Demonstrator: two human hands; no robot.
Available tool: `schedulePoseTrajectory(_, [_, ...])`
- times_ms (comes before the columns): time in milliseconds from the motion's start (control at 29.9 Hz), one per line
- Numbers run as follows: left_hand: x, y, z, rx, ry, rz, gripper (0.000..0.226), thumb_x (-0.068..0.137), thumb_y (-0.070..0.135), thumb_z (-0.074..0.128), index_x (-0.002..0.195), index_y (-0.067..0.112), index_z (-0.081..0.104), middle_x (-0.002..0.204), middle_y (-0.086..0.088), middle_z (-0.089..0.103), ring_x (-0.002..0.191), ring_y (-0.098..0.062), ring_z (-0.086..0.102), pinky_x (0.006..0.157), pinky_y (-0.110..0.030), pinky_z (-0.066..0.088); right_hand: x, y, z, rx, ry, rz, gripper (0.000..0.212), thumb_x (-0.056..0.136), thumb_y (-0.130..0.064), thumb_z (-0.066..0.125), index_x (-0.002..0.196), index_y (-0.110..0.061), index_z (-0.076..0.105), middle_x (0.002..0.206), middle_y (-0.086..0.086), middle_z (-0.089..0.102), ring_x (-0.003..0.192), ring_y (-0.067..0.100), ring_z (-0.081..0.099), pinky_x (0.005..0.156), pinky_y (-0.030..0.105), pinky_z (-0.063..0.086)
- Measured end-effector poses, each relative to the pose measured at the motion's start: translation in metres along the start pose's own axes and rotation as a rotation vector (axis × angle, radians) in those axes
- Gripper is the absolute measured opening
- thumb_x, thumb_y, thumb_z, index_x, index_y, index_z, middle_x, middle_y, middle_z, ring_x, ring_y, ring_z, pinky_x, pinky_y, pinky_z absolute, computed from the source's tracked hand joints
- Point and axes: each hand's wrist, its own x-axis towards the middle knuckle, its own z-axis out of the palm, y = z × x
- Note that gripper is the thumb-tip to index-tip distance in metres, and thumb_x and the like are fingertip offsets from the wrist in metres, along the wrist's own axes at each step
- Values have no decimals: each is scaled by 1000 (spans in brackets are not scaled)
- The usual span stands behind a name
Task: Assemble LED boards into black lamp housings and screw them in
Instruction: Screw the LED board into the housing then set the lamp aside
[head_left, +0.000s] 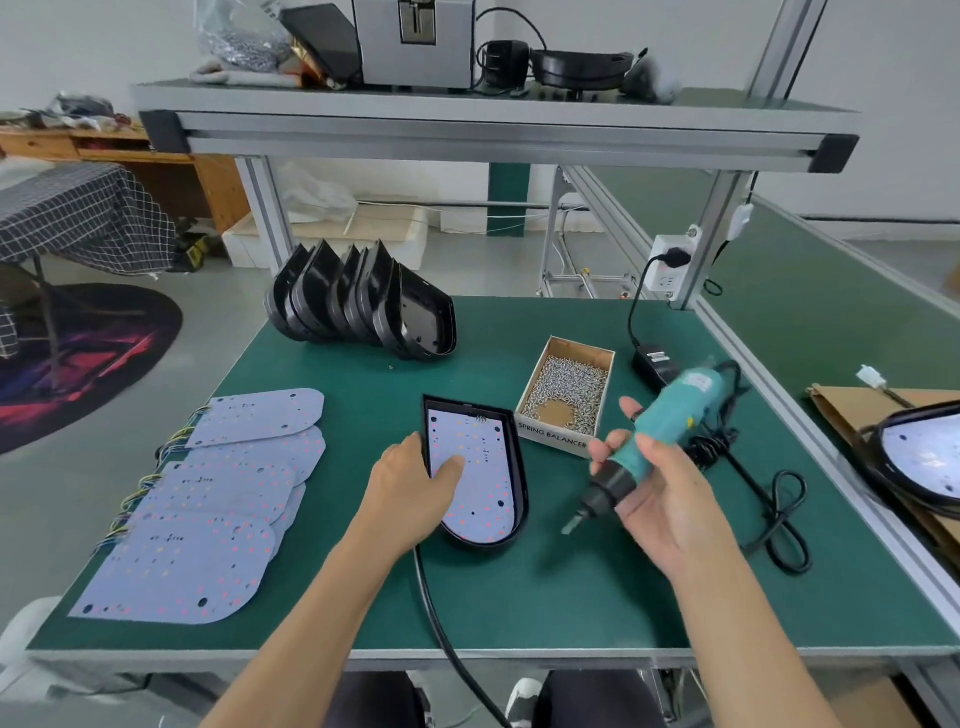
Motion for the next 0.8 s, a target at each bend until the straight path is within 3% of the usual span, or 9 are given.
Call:
schedulePoseTrajectory(67, [1,0,1,-21,39,2,30,95,45,61,107,17,61,110,-5,64,111,-29,58,84,-36,44,-8,11,8,101,-73,2,50,85,-13,66,134,-18,61,84,8,71,96,35,75,86,43,62])
schedulePoseTrajectory(167, [1,7,-1,6,172,15,63,94,50,65,144,14,50,139,-6,49,135,-25,42,107,-32,34,-10,30,19,166,48,-16,42,81,-18,65,123,-19,68,76,6,63,74,25,70,69,33,61])
schedulePoseTrajectory(234, [2,17,-5,-12,358,178,47,95,40,68,133,16,58,130,0,55,126,-19,46,105,-27,33,-7,37,19,219,137,-24,36,81,-14,59,113,-18,72,76,4,57,67,18,63,59,26,56])
schedulePoseTrajectory(301, [4,30,-9,-54,482,370,15,94,28,70,107,22,63,105,9,62,100,-8,55,90,-18,39,-4,40,17,264,183,-18,30,81,-12,57,107,-16,72,73,2,52,60,13,56,52,21,50])
schedulePoseTrajectory(402, [24,58,-6,-77,320,474,14,91,21,70,82,28,62,76,12,65,76,-8,60,67,-14,44,1,39,15,306,166,32,18,87,-20,61,102,-15,69,60,-6,39,45,7,40,41,18,37])
schedulePoseTrajectory(469, [42,79,8,6,129,460,10,89,21,71,80,26,68,73,11,68,72,-9,62,72,-27,52,3,39,15,354,141,94,15,90,-25,62,98,-15,70,56,-7,35,41,5,37,37,17,33])
schedulePoseTrajectory(536, [60,97,27,136,-9,467,5,87,21,72,84,23,76,80,7,73,82,-16,66,78,-34,55,3,39,14,378,139,133,15,91,-27,62,98,-15,69,54,-8,34,39,5,36,36,17,32])
schedulePoseTrajectory(670, [87,118,62,476,-141,553,13,91,24,69,97,26,80,102,1,77,109,-25,61,92,-38,51,3,39,14,384,171,149,16,89,-26,63,99,-15,68,54,-7,33,38,5,36,34,18,33])
schedulePoseTrajectory(804, [105,119,85,595,-216,459,20,91,15,66,103,26,79,112,-4,74,101,-31,70,82,-38,57,5,39,16,382,199,147,15,89,-25,63,98,-14,67,54,-6,33,37,6,36,34,18,33])
